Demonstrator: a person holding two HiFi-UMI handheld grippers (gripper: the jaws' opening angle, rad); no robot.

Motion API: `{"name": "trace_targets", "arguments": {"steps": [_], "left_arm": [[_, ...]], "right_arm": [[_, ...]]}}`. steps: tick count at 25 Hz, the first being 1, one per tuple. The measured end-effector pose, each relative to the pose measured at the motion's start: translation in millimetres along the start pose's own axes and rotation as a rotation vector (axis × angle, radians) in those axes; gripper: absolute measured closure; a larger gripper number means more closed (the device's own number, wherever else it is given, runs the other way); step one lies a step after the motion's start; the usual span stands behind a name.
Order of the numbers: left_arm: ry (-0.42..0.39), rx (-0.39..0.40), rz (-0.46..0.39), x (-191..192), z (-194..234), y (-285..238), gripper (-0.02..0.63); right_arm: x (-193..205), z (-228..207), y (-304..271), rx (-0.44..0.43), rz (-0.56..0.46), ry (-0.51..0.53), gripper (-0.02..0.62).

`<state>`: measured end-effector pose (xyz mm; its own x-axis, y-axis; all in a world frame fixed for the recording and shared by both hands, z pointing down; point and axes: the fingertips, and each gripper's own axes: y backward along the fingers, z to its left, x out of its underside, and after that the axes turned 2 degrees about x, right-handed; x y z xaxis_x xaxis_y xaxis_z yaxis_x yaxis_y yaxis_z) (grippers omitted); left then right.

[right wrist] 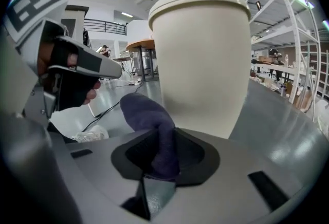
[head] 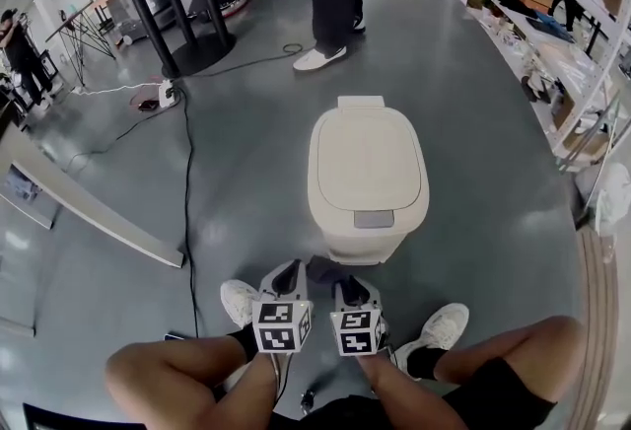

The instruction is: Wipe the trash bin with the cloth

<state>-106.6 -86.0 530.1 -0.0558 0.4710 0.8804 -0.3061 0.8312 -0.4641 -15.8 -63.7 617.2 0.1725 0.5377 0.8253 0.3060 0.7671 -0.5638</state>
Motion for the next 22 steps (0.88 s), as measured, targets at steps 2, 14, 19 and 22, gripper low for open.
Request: {"name": "trace_targets", "arguments": {"steps": [2, 14, 19, 22], "left_arm": [[0.007, -0.007, 0.006, 3.8, 6.0, 0.9, 0.607], [0.031, -0.016, 0.041, 9.8, 17.4, -5.0, 0.607], [0.022, -0.015, 0.060, 12.7, 16.9, -13.4, 0.607], [0.020, -0.006, 0.065, 15.2, 13.5, -17.9, 0.608]], "right_arm": [[1.7, 5.2, -12.2, -0.025, 0.031, 0.000, 0.497], [5.3, 1.7, -55.6, -0.027, 0.131, -0.007, 0.497], [9.8, -4.7, -56.8, -0.035, 0.125, -0.004, 0.497], [12.2, -13.7, -56.1, -0.028, 0.109, -0.010, 0.497]]}}
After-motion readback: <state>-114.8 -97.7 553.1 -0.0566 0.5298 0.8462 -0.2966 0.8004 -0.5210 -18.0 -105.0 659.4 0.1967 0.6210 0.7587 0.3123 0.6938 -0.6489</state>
